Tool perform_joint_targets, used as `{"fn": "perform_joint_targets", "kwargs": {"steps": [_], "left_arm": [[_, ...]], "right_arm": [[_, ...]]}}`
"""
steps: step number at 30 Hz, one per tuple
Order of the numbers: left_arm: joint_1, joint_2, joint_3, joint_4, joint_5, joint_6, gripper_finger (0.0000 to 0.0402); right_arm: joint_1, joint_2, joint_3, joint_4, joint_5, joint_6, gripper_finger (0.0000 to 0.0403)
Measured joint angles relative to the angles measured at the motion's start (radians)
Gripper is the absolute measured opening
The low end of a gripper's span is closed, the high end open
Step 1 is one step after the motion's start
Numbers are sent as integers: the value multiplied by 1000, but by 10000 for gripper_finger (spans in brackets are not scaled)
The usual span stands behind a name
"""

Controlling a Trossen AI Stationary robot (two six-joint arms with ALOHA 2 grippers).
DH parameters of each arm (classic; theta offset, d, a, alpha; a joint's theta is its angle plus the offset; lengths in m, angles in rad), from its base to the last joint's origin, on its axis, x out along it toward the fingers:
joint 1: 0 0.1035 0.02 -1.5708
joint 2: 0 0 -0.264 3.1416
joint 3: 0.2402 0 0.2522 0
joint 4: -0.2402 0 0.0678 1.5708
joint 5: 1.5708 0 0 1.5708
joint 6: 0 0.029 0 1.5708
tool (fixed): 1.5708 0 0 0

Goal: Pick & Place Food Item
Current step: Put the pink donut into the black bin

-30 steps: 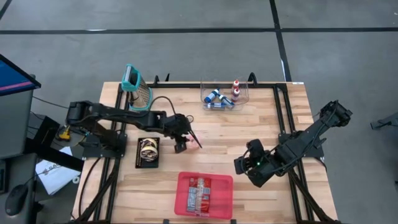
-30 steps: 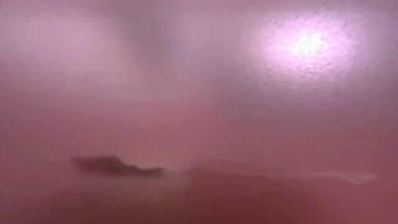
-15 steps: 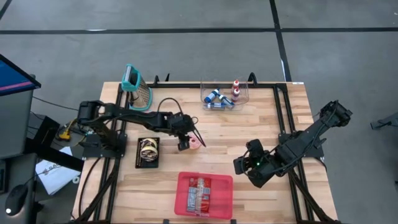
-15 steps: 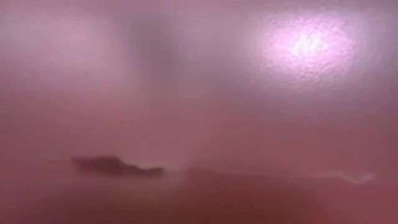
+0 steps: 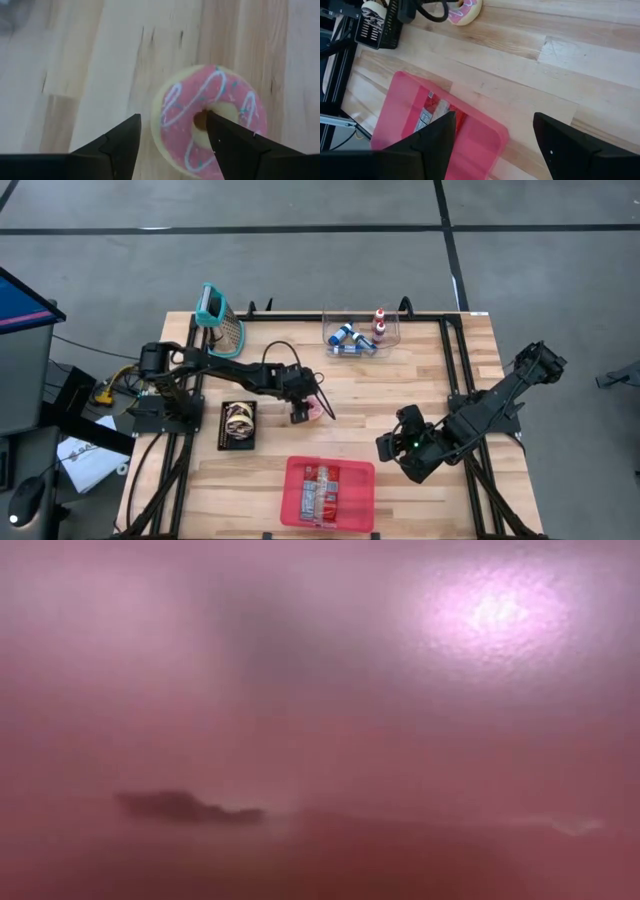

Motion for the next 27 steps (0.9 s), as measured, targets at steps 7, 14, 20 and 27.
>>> {"fn": "perform_joint_targets", "kwargs": {"steps": [7,14,20,27], "left_arm": [[-5,41,0,24,19,-2,213],[-3,55,1,30,20,-12,195],[6,55,1,35,23,-69,150],[10,37,-1,43,46,-109,117]], "right_arm": [[0,0,0,0,0,-1,258],[0,0,0,0,-2,-2,258],[0,0,0,0,-3,-2,258],[0,0,0,0,-3,-2,258]]}}
